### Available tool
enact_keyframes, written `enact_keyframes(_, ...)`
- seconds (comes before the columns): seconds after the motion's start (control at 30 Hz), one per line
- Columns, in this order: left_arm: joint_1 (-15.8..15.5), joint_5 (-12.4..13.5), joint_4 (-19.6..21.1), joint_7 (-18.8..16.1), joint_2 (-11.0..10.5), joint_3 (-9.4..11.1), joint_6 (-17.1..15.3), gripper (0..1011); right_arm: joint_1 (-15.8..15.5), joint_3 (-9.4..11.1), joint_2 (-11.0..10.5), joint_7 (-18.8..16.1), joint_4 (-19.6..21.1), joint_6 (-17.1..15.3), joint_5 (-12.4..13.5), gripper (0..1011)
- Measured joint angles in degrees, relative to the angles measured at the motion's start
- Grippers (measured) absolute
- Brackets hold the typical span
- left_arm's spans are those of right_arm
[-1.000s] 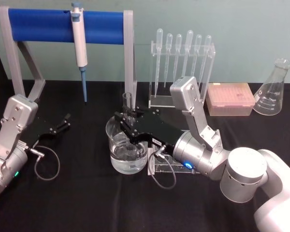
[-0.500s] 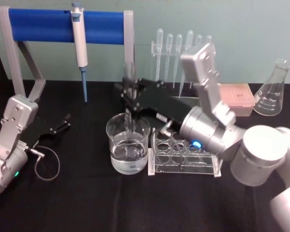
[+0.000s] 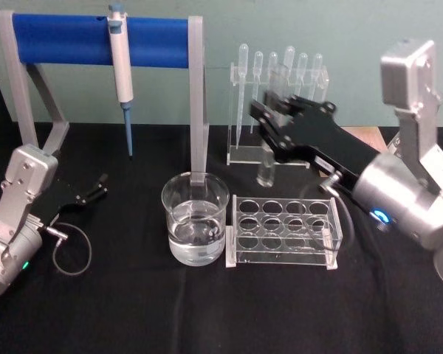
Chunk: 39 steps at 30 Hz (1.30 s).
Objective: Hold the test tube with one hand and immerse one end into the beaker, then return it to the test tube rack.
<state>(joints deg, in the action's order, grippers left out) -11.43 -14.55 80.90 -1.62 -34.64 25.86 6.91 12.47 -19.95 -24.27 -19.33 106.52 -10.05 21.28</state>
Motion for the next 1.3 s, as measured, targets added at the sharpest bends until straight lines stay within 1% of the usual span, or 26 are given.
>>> enact_keyframes(0.03, 0.0, 0.0, 0.0, 0.0, 0.0, 0.0, 0.0, 1000, -1.0, 0.5, -0.7, 0.3, 0.3, -0.1, 0.0, 225)
enact_keyframes(0.17, 0.0, 0.0, 0.0, 0.0, 0.0, 0.0, 0.0, 1000, -3.3, 1.6, -1.8, 0.8, 0.1, -0.3, 0.0, 225)
enact_keyframes(0.27, 0.0, 0.0, 0.0, 0.0, 0.0, 0.0, 0.0, 1000, -4.3, 1.8, -2.2, 1.2, -0.7, -0.1, -0.4, 224)
enact_keyframes(0.37, 0.0, 0.0, 0.0, 0.0, 0.0, 0.0, 0.0, 1000, -4.7, 1.9, -2.2, 1.2, -1.9, 0.3, -0.8, 225)
enact_keyframes(0.53, 0.0, 0.0, 0.0, 0.0, 0.0, 0.0, 0.0, 1000, -4.3, 1.4, -1.5, 0.9, -3.7, 0.8, -1.4, 225)
enact_keyframes(0.9, 0.0, 0.0, 0.0, 0.0, 0.0, 0.0, 0.0, 1000, -2.6, -0.7, 0.6, -0.2, -7.6, 1.8, -2.7, 225)
enact_keyframes(1.1, 0.0, 0.0, 0.0, 0.0, 0.0, 0.0, 0.0, 1000, -1.9, -1.5, 1.3, -0.6, -9.6, 2.0, -3.3, 225)
enact_keyframes(1.3, 0.0, 0.0, 0.0, 0.0, 0.0, 0.0, 0.0, 1000, -1.4, -2.7, 1.6, -1.0, -11.4, 1.8, -4.8, 225)
